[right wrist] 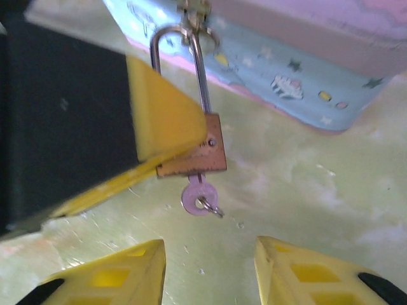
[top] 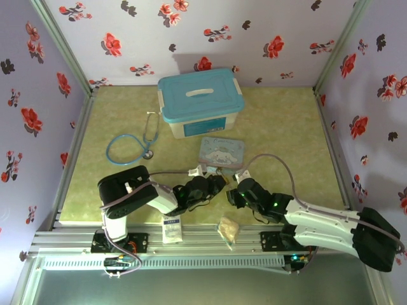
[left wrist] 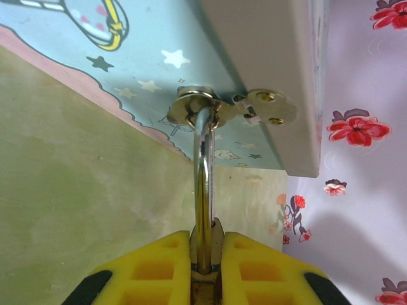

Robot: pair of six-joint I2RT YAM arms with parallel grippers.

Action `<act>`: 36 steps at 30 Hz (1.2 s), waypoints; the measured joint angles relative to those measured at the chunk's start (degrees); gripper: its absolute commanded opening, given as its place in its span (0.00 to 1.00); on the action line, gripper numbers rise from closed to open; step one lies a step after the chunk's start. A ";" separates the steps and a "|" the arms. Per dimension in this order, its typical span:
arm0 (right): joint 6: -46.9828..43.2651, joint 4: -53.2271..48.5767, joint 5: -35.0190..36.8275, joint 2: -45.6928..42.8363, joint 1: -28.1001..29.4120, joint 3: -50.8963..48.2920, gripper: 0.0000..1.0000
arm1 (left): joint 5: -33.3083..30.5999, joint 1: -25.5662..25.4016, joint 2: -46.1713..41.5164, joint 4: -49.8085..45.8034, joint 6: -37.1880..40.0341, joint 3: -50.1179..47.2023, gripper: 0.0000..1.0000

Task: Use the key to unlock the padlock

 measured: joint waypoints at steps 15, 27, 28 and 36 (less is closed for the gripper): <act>-10.84 12.59 5.66 8.20 3.52 0.39 0.30 | -0.04 0.04 -0.44 -0.09 0.00 -0.17 0.00; -8.70 10.97 9.38 7.89 4.94 0.61 0.38 | -0.13 0.07 -0.46 0.09 0.00 -0.24 0.00; -8.24 10.84 9.77 7.89 5.05 0.61 0.37 | -0.13 0.07 -0.46 0.15 -0.02 -0.33 0.00; -6.23 10.75 12.24 12.22 7.10 0.63 0.38 | -0.13 0.07 -0.46 0.81 -0.02 -0.79 0.00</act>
